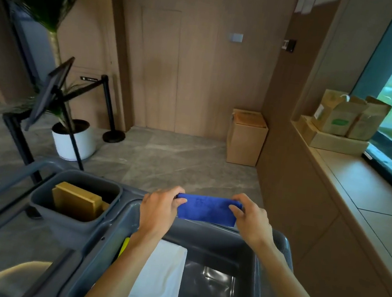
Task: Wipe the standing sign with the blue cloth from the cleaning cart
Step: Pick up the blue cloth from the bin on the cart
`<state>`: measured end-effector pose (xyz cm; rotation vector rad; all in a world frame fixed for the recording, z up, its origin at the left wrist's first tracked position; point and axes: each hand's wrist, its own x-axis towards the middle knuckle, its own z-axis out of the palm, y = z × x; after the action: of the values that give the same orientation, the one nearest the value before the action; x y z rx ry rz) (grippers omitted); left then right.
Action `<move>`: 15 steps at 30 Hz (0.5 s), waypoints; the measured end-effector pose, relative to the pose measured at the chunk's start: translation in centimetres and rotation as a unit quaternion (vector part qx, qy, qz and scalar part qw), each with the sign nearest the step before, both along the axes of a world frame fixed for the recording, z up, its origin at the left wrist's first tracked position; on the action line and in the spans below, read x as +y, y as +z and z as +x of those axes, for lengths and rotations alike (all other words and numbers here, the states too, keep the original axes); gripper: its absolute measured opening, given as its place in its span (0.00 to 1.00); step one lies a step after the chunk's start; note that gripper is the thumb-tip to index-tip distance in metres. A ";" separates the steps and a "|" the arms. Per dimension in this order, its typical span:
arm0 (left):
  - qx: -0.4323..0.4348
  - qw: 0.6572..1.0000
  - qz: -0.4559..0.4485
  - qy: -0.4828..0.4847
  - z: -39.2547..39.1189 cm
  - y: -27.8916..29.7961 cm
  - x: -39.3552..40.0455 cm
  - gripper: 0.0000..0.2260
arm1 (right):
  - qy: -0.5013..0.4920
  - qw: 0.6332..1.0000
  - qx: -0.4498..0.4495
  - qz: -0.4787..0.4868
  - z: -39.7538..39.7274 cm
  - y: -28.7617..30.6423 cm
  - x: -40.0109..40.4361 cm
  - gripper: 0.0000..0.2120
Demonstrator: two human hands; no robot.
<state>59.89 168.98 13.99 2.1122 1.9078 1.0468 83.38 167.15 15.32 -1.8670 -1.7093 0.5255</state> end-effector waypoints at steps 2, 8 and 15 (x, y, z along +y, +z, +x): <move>-0.031 0.999 -0.025 0.027 -0.6 -0.1 -0.3 0.04 | 0.023 0.999 0.030 -0.005 -0.6 -0.3 0.8 0.08; -0.093 0.991 -0.064 0.073 -3.6 -0.8 -1.9 0.04 | 0.066 0.997 0.044 -0.003 -4.0 -1.4 2.1 0.09; -0.088 0.984 -0.083 0.127 -9.1 -1.0 -5.7 0.07 | 0.125 0.992 0.032 -0.005 -10.2 -1.8 1.8 0.10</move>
<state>50.75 163.24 12.95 1.6623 2.1322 1.0365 73.21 168.98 13.54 -1.6334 -1.9116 0.6849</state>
